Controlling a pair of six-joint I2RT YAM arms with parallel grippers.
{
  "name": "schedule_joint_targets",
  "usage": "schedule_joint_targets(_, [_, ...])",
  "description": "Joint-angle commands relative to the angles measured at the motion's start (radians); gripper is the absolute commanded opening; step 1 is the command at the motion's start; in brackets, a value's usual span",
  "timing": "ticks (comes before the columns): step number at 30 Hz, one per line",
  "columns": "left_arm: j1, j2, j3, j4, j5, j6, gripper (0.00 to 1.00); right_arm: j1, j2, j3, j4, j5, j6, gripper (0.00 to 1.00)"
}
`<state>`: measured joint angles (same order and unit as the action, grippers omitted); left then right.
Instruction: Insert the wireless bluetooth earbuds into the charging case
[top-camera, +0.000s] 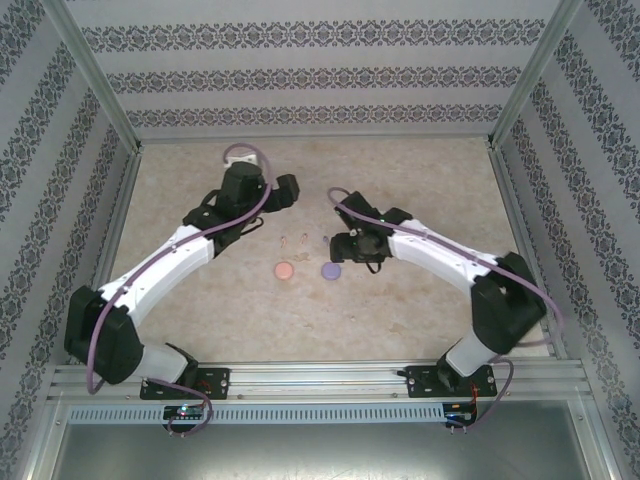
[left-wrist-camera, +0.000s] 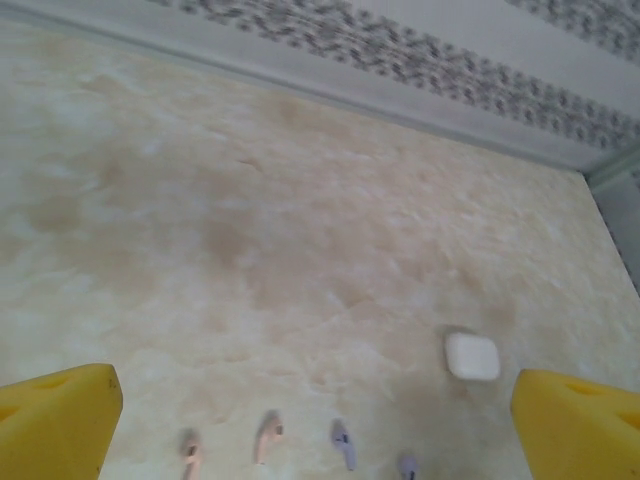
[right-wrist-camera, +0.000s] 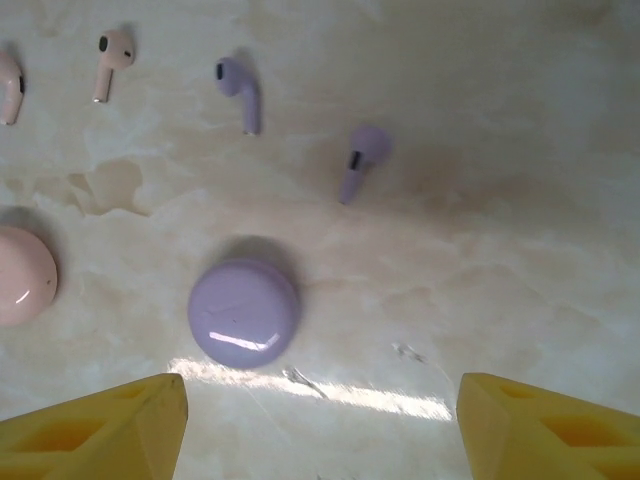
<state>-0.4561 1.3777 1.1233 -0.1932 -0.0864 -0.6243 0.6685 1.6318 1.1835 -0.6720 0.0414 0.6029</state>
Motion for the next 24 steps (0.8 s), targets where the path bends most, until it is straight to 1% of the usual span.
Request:
schedule_joint_targets(1, [0.065,-0.086,-0.046,0.020,0.017,-0.094,0.99,0.024,0.093,0.081,-0.038,0.049,-0.041,0.70])
schedule_joint_targets(4, [0.096,-0.136,-0.092,0.039,0.050,-0.084,0.99,0.040,0.173,0.137,-0.057,0.042,-0.077,0.69])
schedule_joint_targets(6, [0.106,-0.162,-0.110,0.028,0.022,-0.096,0.99,0.049,0.214,0.175,-0.076,0.037,-0.102,0.69])
schedule_joint_targets(8, [0.115,-0.190,-0.142,0.056,0.012,-0.085,0.99,0.059,0.253,0.206,-0.098,0.035,-0.129,0.69])
schedule_joint_targets(10, [0.122,-0.215,-0.177,0.088,-0.008,-0.109,0.99,0.065,0.282,0.228,-0.115,0.034,-0.150,0.69])
schedule_joint_targets(12, [0.133,-0.229,-0.192,0.099,0.003,-0.106,0.99,0.071,0.307,0.245,-0.126,0.028,-0.164,0.69])
schedule_joint_targets(13, [0.138,-0.225,-0.172,0.066,0.016,-0.094,0.99,0.073,0.318,0.251,-0.130,0.021,-0.170,0.69])
schedule_joint_targets(14, [0.141,-0.216,-0.141,0.002,-0.004,-0.110,0.99,0.076,0.330,0.259,-0.133,0.017,-0.175,0.69])
schedule_joint_targets(16, [0.152,-0.200,-0.107,-0.063,-0.005,-0.124,0.99,0.078,0.349,0.268,-0.138,0.012,-0.183,0.68])
schedule_joint_targets(20, [0.182,-0.216,-0.133,-0.058,0.015,-0.177,0.99,0.085,0.378,0.273,-0.141,0.003,-0.190,0.67])
schedule_joint_targets(24, [0.188,-0.224,-0.133,-0.055,0.055,-0.143,0.99,0.085,0.393,0.263,-0.143,0.003,-0.196,0.65])
